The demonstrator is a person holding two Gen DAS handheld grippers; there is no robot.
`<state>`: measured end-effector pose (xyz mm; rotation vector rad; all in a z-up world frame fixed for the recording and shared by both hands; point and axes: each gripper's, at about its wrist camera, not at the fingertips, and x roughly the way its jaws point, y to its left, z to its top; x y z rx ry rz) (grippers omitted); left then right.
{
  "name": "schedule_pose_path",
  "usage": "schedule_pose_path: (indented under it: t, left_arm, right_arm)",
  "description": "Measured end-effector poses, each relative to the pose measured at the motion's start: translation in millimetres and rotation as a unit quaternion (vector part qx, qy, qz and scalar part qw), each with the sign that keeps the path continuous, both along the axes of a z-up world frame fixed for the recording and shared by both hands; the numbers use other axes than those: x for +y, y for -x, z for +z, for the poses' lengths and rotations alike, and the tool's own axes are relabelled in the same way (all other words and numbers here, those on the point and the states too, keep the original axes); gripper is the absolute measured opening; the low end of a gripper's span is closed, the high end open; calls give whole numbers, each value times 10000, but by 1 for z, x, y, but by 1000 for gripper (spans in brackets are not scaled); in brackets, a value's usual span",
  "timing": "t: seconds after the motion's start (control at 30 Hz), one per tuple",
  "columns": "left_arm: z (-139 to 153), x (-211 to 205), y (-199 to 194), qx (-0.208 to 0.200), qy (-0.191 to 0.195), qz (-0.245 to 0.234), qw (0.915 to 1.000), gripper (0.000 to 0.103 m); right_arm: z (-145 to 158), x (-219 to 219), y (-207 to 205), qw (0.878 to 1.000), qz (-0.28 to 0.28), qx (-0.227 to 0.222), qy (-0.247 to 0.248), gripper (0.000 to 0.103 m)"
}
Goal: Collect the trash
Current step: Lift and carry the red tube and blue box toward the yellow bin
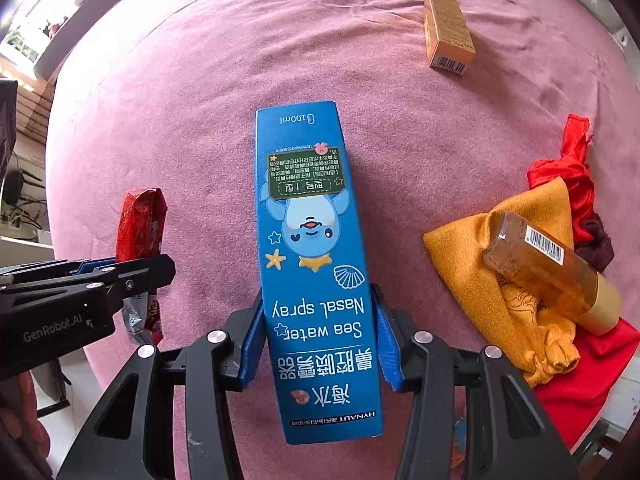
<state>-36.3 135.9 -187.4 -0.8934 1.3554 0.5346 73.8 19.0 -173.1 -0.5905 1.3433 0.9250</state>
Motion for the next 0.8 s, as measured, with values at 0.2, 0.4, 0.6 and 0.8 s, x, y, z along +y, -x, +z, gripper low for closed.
schedule_pose_path:
  t: [0.2, 0.4, 0.6, 0.8]
  left_arm:
    - [24, -20, -18, -67, -198, -441, 9988, 29]
    - [49, -58, -42, -197, -336, -1044, 9938, 29]
    - [72, -116, -70, -379, -421, -1852, 9811, 29]
    - [86, -187, -108, -491, -366, -2627, 9629, 29]
  right_arm:
    - [22, -40, -11, 9947, -634, 660, -471, 44]
    - [51, -90, -20, 9823, -1371, 890, -918, 44]
    - [77, -157, -29, 9637, -2170, 889, -1278, 44]
    - [90, -238, -38, 9392, -3011, 771, -1461, 45]
